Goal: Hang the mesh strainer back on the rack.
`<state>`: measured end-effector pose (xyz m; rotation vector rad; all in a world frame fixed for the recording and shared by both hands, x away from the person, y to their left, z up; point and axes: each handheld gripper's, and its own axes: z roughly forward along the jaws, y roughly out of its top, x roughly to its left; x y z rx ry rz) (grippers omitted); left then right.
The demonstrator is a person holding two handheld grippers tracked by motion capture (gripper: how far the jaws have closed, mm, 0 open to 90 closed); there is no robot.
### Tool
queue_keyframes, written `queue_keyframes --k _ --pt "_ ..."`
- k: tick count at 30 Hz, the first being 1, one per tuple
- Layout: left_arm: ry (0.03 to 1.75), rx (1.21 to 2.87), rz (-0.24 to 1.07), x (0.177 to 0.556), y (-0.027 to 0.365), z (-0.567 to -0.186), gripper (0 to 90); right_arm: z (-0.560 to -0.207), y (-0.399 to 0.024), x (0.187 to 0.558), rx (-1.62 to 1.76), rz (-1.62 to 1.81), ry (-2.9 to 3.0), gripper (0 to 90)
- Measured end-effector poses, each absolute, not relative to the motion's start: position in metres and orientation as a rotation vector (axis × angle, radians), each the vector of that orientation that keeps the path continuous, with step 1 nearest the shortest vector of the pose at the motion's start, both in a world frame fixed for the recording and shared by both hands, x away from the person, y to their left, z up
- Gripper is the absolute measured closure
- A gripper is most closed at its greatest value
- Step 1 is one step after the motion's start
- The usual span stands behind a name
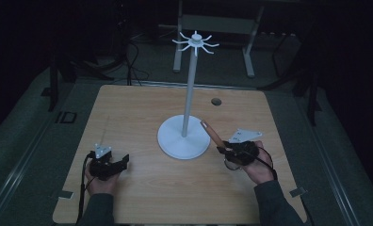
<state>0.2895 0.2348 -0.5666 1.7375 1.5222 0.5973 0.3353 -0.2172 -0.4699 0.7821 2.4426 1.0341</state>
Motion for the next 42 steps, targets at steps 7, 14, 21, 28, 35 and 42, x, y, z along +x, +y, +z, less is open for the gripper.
queue_keyframes --k 7,14,21,28,35,42 --pt "1.522 1.737 0.597 0.289 0.235 -0.567 25.0 -0.465 -0.216 0.336 0.804 1.089 2.394 69.5" --pt "1.522 1.738 0.598 0.289 0.235 -0.567 25.0 -0.46 -0.217 0.338 0.836 1.153 2.347 69.5" --pt "1.521 1.735 0.599 0.289 0.235 -0.567 25.0 -0.45 -0.215 0.339 0.847 1.21 2.298 69.5" --pt "1.52 1.733 0.602 0.289 0.235 -0.566 24.9 -0.443 -0.21 0.339 0.836 1.24 2.269 69.5" --pt "1.519 1.729 0.606 0.289 0.235 -0.566 24.7 -0.438 -0.209 0.339 0.841 1.266 2.241 69.5" --pt "1.518 1.728 0.605 0.289 0.235 -0.566 24.8 -0.432 -0.213 0.337 0.851 1.3 2.201 69.5"
